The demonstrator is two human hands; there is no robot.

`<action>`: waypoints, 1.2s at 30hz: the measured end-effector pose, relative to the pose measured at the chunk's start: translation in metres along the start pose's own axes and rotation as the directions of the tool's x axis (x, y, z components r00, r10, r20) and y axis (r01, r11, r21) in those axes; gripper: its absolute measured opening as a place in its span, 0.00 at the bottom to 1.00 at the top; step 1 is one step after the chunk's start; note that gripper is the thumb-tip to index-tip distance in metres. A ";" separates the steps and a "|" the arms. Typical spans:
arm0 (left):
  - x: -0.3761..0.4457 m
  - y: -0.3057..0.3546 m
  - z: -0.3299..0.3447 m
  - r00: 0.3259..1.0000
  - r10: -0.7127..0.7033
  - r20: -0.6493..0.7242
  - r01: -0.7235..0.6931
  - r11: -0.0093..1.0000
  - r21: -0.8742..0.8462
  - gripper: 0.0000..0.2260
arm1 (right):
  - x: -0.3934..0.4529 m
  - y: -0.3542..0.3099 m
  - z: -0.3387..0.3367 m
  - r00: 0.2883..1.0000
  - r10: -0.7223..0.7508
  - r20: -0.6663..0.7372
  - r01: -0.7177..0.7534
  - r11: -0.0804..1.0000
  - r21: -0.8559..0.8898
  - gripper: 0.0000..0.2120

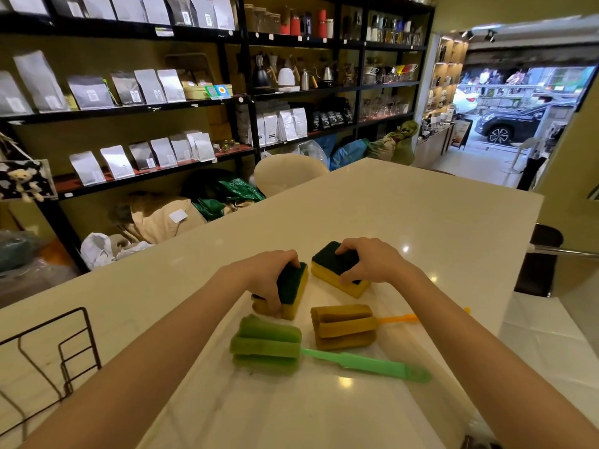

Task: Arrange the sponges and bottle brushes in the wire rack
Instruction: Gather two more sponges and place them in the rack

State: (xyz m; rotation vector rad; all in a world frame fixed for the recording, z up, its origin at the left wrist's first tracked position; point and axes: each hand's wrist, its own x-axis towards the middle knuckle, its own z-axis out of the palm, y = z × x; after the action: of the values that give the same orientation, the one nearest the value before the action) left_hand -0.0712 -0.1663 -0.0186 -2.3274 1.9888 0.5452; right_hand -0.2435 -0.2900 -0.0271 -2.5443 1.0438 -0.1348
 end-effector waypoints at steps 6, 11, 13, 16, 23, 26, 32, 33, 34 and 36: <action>-0.014 -0.002 0.001 0.986 -0.047 -0.158 0.051 0.999 0.020 0.40 | -0.011 -0.002 0.002 0.995 0.036 -0.091 -0.027 0.995 0.095 0.27; -0.050 -0.010 -0.018 0.956 -0.046 -0.289 0.027 0.997 -0.069 0.39 | -0.028 -0.021 -0.015 0.977 0.034 -0.212 0.018 0.971 0.237 0.27; -0.071 -0.010 -0.026 0.942 -0.044 -0.334 0.019 0.997 -0.079 0.39 | -0.036 -0.040 -0.023 0.968 -0.005 -0.249 0.069 0.967 0.247 0.27; -0.108 -0.012 -0.032 0.910 -0.046 -0.413 0.014 0.997 -0.079 0.39 | -0.047 -0.078 -0.027 0.962 -0.074 -0.264 0.145 0.955 0.258 0.26; -0.215 -0.045 -0.032 0.847 -0.123 -0.517 0.115 0.992 -0.047 0.36 | -0.077 -0.172 -0.016 0.949 -0.183 -0.255 0.244 0.941 0.234 0.27; -0.259 -0.063 -0.023 0.822 -0.193 -0.536 0.183 0.980 -0.073 0.37 | -0.091 -0.213 -0.002 0.946 -0.234 -0.225 0.291 0.919 0.266 0.29; -0.319 -0.099 0.012 0.794 -0.348 -0.499 0.306 0.937 -0.169 0.37 | -0.109 -0.280 0.043 0.944 -0.304 -0.130 0.327 0.918 0.225 0.33; -0.325 -0.103 0.018 0.791 -0.359 -0.496 0.316 0.933 -0.171 0.37 | -0.112 -0.287 0.049 0.943 -0.314 -0.110 0.331 0.921 0.206 0.32; -0.331 -0.107 0.025 0.788 -0.369 -0.493 0.328 0.929 -0.171 0.37 | -0.115 -0.294 0.055 0.941 -0.324 -0.096 0.337 0.922 0.190 0.32; -0.340 -0.113 0.037 0.783 -0.389 -0.485 0.351 0.921 -0.172 0.36 | -0.122 -0.307 0.064 0.935 -0.346 -0.080 0.355 0.921 0.159 0.31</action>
State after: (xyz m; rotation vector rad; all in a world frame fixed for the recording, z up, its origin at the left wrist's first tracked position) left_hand -0.0126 0.1868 0.0201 -3.0514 1.5790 -0.0437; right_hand -0.1152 0.0138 0.0391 -2.5532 0.5529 -0.3710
